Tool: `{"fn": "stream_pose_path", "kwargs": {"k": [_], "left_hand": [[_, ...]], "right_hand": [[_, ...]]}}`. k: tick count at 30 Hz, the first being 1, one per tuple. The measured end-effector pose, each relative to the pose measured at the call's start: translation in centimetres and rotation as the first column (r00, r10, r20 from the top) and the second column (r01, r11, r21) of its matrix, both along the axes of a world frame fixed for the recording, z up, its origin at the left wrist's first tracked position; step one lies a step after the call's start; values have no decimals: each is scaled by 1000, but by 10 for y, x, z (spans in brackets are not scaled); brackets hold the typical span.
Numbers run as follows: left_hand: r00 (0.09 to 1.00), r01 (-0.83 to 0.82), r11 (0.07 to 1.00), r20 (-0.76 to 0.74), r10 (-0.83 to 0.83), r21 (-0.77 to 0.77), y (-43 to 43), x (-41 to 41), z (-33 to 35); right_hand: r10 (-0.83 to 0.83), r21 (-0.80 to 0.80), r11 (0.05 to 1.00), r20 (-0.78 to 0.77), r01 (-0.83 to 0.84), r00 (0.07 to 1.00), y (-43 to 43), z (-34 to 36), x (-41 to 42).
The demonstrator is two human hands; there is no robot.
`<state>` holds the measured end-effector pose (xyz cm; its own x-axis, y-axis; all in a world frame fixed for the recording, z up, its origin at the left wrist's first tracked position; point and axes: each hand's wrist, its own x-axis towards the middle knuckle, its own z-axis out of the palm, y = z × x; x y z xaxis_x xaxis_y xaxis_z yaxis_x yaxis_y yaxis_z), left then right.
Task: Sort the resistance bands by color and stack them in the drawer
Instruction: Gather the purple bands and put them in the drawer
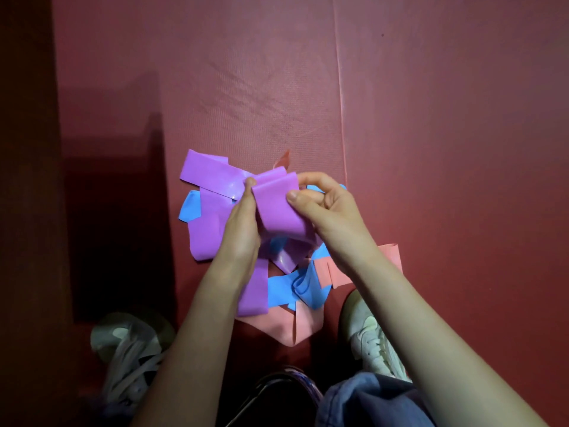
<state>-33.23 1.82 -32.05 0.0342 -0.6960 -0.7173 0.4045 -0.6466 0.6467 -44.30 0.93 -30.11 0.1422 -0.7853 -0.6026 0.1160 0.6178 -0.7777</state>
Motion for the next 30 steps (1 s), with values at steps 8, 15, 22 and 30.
{"fn": "stream_pose_path", "kwargs": {"k": [8,15,22,30], "left_hand": [[988,130,984,103,-118,-123,8,-5,-1],[996,10,988,88,3,-154,-2,-1,7],[999,-32,961,30,42,-275,-23,14,20],[998,-37,951,45,54,-306,-27,17,25]], "right_hand": [[-90,-23,996,-54,89,994,-1,-5,10],[-59,-110,993,-118,46,991,0,-12,4],[280,-9,951,-398,-309,873,28,-43,-17],[398,69,915,-316,-397,861,17,-35,-13]]}}
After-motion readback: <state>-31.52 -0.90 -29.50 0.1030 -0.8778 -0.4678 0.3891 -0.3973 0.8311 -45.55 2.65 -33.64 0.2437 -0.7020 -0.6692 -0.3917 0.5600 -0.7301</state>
